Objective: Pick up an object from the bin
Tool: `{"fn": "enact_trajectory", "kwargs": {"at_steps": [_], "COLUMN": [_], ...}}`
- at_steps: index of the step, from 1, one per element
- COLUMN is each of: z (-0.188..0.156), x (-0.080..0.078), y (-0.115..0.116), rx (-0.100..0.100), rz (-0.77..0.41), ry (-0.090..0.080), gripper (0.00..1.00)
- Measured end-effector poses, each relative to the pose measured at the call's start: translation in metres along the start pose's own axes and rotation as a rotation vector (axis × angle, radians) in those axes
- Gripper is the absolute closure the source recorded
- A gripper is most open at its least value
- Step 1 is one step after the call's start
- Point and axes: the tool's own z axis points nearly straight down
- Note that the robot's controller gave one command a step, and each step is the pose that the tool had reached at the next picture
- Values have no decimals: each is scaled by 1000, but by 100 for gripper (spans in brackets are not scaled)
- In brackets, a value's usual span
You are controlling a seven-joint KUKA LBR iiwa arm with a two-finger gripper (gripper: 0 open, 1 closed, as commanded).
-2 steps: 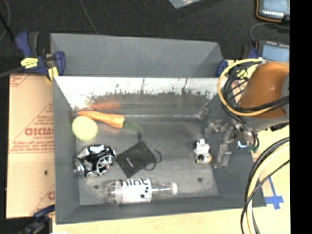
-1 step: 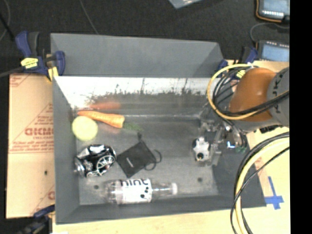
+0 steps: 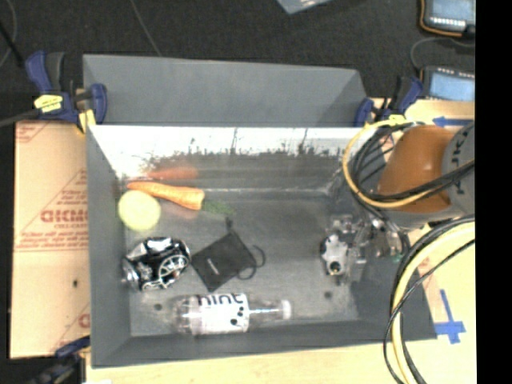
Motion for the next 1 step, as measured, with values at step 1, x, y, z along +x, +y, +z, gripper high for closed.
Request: {"fn": "enact_trajectory", "kwargs": {"at_steps": [1], "z": [0], "x": [0], "y": [0], "rx": [0], "rz": [-1], "ry": [0], "gripper": [100]}}
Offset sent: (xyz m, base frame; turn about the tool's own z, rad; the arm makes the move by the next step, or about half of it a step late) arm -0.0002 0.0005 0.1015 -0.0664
